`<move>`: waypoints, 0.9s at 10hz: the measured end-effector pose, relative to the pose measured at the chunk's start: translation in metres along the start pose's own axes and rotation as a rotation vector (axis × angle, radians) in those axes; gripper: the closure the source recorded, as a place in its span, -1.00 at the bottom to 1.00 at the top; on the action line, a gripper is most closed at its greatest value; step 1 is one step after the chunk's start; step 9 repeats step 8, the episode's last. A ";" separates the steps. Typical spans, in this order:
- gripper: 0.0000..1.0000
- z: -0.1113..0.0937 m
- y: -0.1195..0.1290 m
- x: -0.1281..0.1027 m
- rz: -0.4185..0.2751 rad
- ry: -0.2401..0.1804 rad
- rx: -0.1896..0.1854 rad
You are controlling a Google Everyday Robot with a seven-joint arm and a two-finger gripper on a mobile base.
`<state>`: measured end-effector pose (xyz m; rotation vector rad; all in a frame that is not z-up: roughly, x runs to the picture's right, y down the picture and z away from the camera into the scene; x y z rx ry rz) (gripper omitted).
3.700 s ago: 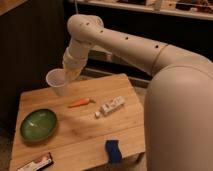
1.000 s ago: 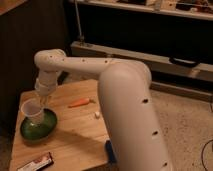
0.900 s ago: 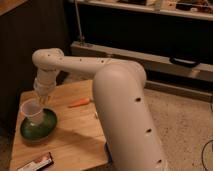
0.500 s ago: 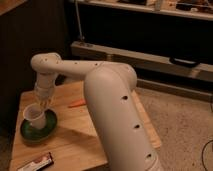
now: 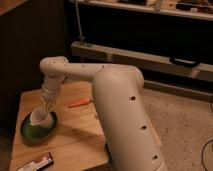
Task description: Place the ceramic cup in the ceramic bowl
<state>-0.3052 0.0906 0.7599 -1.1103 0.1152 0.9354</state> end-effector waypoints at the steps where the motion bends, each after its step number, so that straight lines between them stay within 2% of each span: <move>1: -0.60 -0.007 0.003 0.001 -0.007 0.003 -0.011; 4: -0.60 -0.008 -0.004 0.008 0.002 0.015 -0.038; 7: -0.60 -0.019 -0.032 0.017 0.074 -0.023 -0.084; 9: -0.60 -0.019 -0.032 0.017 0.078 -0.025 -0.087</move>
